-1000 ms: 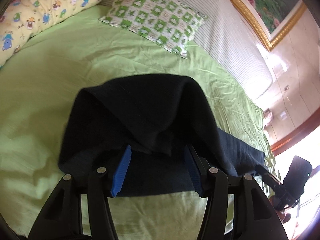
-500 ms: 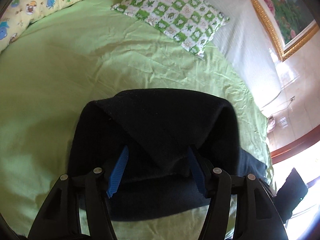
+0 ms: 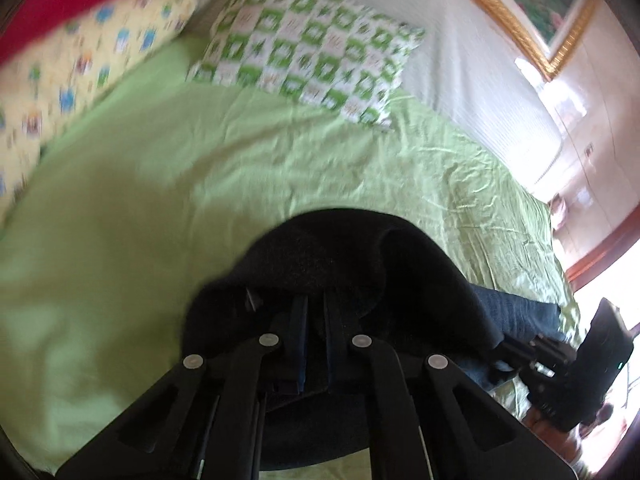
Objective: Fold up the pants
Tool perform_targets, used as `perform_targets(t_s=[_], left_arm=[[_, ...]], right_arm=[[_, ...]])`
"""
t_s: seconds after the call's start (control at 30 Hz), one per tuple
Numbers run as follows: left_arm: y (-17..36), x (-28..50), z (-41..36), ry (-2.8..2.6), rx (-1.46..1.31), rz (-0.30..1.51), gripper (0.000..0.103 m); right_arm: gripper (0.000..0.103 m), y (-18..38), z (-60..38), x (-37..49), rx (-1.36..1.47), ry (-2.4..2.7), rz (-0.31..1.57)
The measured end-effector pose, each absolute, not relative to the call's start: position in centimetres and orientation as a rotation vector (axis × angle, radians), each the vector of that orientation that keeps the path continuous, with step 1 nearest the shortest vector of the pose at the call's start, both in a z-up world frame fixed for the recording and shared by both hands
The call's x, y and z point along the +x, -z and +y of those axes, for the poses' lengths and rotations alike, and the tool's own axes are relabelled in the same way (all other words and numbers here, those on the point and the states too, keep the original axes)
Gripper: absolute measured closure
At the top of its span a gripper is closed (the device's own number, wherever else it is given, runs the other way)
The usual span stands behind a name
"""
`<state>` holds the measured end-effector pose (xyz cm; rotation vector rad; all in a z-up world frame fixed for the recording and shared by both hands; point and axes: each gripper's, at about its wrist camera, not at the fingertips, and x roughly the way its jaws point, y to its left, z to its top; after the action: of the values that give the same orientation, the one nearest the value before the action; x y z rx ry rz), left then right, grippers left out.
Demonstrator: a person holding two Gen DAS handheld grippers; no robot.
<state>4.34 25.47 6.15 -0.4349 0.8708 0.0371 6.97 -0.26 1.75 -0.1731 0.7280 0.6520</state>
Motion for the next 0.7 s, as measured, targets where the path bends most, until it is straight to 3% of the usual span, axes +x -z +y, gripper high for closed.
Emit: perform_targets(t_s=[0.3,0.53,0.63,0.67,0.7], left_arm=[[-13.9,2.0,25.9,-0.041,-0.217,0.731,0.103],[-10.9,-1.3,25.1,0.005,-0.213,0.824,0.103],[-8.1,-2.5,24.2,-0.01,-0.248,0.871,0.098],[-7.3,-2.6,24.1,-0.016,-0.257,0.887,0.092],[-6.3,-2.5,24.0,-0.025,-0.275,0.907,0.078]], right_arm=[[0.096,-4.4,-2.9,6.6,-0.01,-0.696,0.687],[0.096,-1.2,-2.7,5.1,-0.019,-0.759,0.772],[0.096,-0.3,-2.8,4.7,-0.012,-0.763,0.796],[0.096,-0.1,-2.8,4.5,-0.016,-0.768,0.799],[0.096,0.1,-2.8,4.4,-0.02,-0.767,0.804]])
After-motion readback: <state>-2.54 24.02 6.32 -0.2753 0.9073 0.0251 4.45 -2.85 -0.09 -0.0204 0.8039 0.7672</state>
